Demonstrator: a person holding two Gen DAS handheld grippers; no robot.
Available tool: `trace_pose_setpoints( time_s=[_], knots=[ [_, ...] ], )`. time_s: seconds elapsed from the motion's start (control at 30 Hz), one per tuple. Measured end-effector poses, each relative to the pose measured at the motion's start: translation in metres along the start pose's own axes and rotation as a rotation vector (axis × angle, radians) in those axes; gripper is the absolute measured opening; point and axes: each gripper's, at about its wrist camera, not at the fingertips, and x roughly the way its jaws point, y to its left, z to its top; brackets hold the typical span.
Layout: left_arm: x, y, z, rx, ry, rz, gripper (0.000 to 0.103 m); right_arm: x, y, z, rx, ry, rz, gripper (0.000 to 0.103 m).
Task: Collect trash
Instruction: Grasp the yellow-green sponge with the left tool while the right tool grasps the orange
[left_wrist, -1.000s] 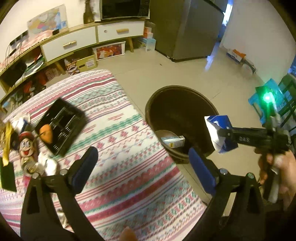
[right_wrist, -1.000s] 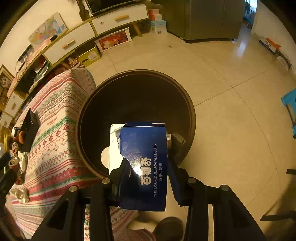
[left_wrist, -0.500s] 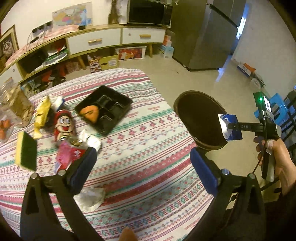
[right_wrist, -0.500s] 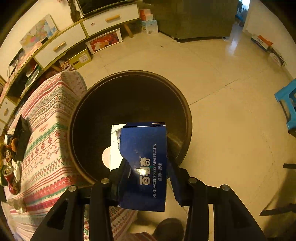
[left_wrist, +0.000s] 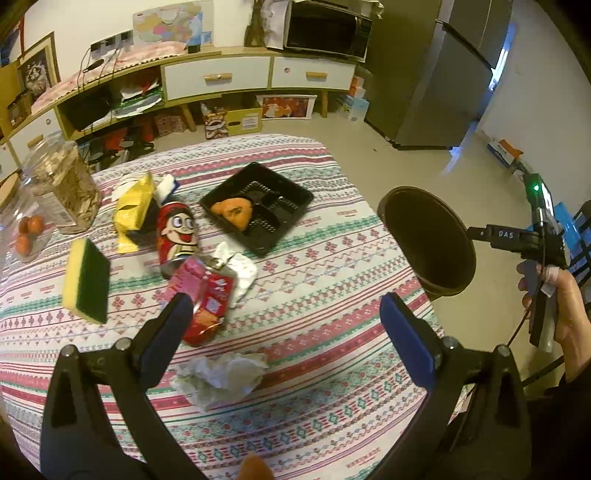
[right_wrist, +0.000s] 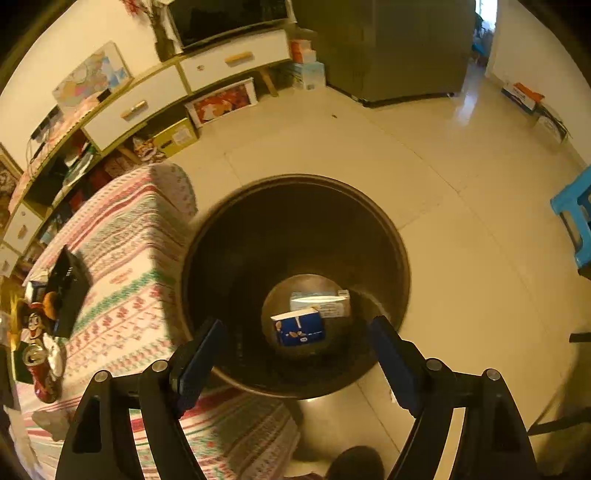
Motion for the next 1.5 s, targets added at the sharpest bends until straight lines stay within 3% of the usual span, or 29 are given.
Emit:
trace_pose_setpoints(
  time_s=[0.63, 1.13, 1.23, 1.3, 1.37, 1.47, 1.5],
  knots=[
    [0.005, 0.102, 0.001, -0.163, 0.053, 0.137, 0.101, -0.017, 0.139, -0.011, -0.239, -0.036, 0.113, 0.084],
    [0.042, 0.213, -0.002, -0.425, 0.118, 0.191, 0.100, 0.006, 0.252, -0.024, -0.353, -0.019, 0.235, 0.084],
    [0.054, 0.220, -0.005, -0.444, 0.147, 0.173, 0.088, 0.015, 0.267, -0.026, -0.359, -0.006, 0.258, 0.084],
    [0.061, 0.220, -0.007, -0.443, 0.167, 0.161, 0.072, 0.020, 0.276, -0.028, -0.367, 0.003, 0.264, 0.084],
    [0.069, 0.219, -0.009, -0.443, 0.193, 0.150, 0.062, 0.027, 0.286, -0.031, -0.381, 0.017, 0.275, 0.084],
    [0.073, 0.214, -0.009, -0.420, 0.201, 0.130, 0.037, 0.032, 0.297, -0.033, -0.401, 0.025, 0.288, 0.084],
    [0.072, 0.212, -0.008, -0.407, 0.198, 0.141, 0.037, 0.034, 0.301, -0.034, -0.411, 0.021, 0.294, 0.083]
  ],
)
